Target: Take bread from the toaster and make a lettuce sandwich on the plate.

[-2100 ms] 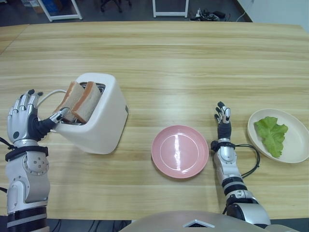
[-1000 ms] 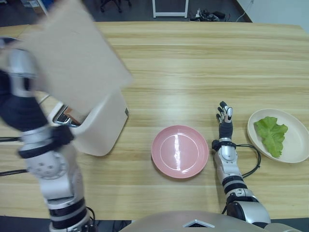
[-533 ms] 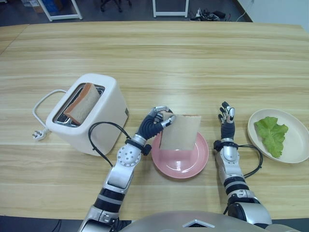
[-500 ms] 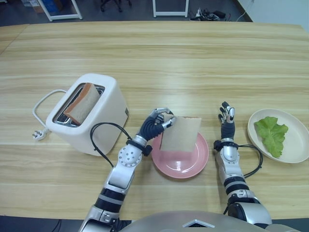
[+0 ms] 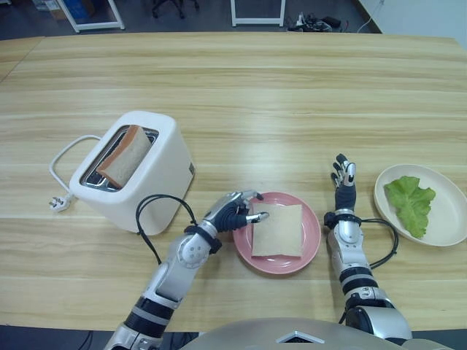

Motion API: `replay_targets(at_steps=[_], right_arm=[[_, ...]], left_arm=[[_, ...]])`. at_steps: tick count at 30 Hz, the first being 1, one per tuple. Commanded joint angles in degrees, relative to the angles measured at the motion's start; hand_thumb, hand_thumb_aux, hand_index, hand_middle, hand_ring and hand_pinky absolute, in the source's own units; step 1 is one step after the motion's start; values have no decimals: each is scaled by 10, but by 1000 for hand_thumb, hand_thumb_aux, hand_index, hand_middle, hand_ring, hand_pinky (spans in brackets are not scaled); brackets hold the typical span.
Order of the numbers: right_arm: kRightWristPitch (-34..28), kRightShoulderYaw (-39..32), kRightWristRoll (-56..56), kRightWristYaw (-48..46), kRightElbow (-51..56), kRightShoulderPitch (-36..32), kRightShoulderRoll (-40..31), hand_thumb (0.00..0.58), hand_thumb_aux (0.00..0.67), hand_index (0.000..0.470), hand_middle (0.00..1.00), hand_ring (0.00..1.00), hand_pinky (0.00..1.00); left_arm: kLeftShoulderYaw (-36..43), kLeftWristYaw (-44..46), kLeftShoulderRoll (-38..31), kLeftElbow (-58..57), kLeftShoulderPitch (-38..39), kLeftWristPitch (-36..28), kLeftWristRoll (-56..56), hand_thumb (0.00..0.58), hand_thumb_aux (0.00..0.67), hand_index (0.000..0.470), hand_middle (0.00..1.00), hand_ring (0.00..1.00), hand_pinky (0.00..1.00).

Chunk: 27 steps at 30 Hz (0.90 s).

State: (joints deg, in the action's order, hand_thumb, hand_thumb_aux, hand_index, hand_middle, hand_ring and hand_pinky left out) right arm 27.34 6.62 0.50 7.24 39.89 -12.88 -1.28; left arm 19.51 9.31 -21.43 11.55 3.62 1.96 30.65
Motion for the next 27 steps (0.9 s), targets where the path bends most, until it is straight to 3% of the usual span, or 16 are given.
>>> replay_targets(at_steps=[1,4,6,9,14,18,22,27], right_arm=[[-26,0,1,0,21,33,1,0,0,0,0,0,0],[-26,0,0,1,19,34,2,0,0,0,0,0,0],[-13,-9,19,11,9,39,-1,0,0,0,0,0,0],[19,-32,72,29,-96,73,-13,0,0,0,0,0,0],[48,2,169,21,-401,146,-83,0,0,0,0,0,0],[11,110,271,42,-515,161,-168,0,0,0,0,0,0],[-62,165,412,87,-462,166,-267,0,0,0,0,0,0],[-208,69,614,150,-199,142,-398,0,0,0,0,0,0]], left_arm=[[-18,-67,-15,51,-5,-6,111,0,0,0,0,0,0],[-52,-156,-26,113,-2,34,185,0,0,0,0,0,0],[-87,-215,-19,152,4,71,175,0,0,0,0,0,0],[-123,-205,26,132,19,100,10,0,0,0,0,0,0],[-156,-81,129,-66,18,99,-315,0,0,0,0,0,0],[-169,-63,155,-131,17,130,-355,0,0,0,0,0,0],[-173,-58,164,-152,16,152,-348,0,0,0,0,0,0],[-170,-63,173,-158,27,165,-333,0,0,0,0,0,0]])
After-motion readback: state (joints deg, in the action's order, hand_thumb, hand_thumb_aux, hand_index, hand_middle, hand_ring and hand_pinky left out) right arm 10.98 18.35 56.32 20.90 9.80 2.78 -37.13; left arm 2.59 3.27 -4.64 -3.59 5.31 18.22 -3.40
